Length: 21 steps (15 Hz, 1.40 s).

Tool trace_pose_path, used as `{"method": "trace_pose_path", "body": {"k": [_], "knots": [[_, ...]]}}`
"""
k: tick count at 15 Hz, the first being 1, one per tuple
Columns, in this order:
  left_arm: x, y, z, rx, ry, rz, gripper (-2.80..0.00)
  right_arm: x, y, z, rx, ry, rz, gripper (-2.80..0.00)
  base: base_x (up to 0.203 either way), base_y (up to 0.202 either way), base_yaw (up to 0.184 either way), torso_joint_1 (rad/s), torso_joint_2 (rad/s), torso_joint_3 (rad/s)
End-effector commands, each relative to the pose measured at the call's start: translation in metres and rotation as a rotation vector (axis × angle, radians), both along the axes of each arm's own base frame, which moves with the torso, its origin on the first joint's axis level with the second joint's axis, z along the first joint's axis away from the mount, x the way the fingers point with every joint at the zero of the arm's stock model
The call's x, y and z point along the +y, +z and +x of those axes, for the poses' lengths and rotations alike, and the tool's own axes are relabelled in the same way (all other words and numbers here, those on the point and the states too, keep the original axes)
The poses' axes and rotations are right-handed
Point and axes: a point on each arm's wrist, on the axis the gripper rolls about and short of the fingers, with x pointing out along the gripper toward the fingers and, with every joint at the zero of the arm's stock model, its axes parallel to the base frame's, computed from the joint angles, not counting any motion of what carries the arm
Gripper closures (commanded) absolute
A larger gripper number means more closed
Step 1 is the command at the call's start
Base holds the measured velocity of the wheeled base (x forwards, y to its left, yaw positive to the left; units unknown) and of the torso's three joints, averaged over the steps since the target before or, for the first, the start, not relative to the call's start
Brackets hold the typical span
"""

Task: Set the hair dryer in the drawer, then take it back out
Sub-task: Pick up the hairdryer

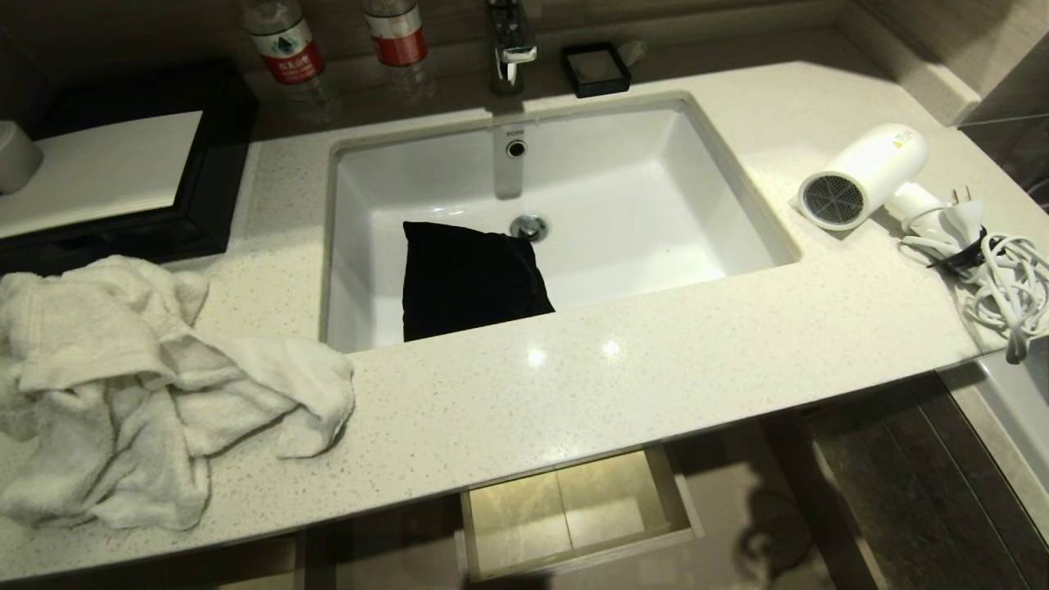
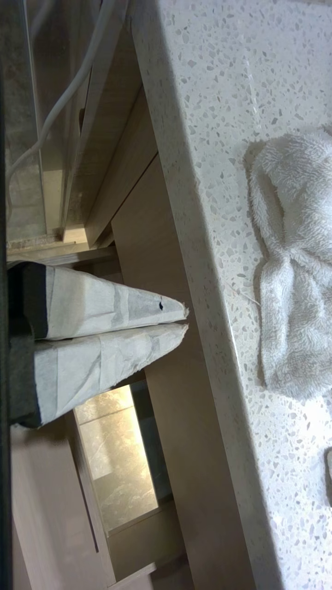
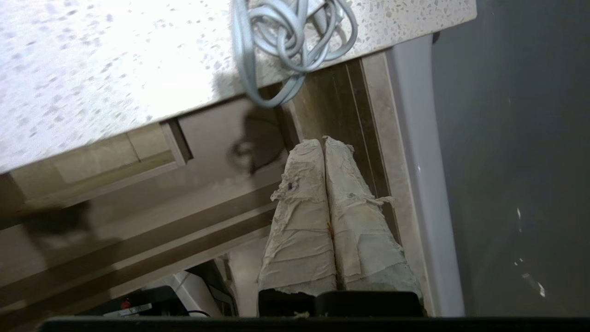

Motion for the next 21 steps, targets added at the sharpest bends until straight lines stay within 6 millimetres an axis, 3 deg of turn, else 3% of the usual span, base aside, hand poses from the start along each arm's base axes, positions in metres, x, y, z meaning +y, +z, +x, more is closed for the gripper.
{"method": "trace_pose_path", "body": {"k": [1, 4, 6, 11, 15, 21], "knots": [[0.0, 0.0, 0.0, 0.0, 0.0, 0.0, 0.0, -0.017, -0.012, 0.063, 0.13, -0.051, -0.006, 0.0, 0.0, 0.0, 0.0, 0.0, 0.0, 0.0], [0.0, 0.0, 0.0, 0.0, 0.0, 0.0, 0.0, -0.03, -0.018, 0.09, 0.124, -0.057, -0.015, 0.0, 0.0, 0.0, 0.0, 0.0, 0.0, 0.0], [0.0, 0.0, 0.0, 0.0, 0.0, 0.0, 0.0, -0.036, -0.018, 0.095, 0.116, 0.022, 0.015, 0.0, 0.0, 0.0, 0.0, 0.0, 0.0, 0.0], [0.0, 0.0, 0.0, 0.0, 0.0, 0.0, 0.0, -0.043, -0.007, 0.096, 0.029, 0.206, 0.12, 0.0, 0.0, 0.0, 0.0, 0.0, 0.0, 0.0], [0.0, 0.0, 0.0, 0.0, 0.0, 0.0, 0.0, -0.044, 0.002, 0.085, 0.009, 0.267, -0.021, 0.0, 0.0, 0.0, 0.0, 0.0, 0.0, 0.0], [0.0, 0.0, 0.0, 0.001, 0.0, 0.0, 0.0, -0.045, 0.003, 0.089, 0.009, 0.274, -0.021, 0.0, 0.0, 0.0, 0.0, 0.0, 0.0, 0.0]]}}
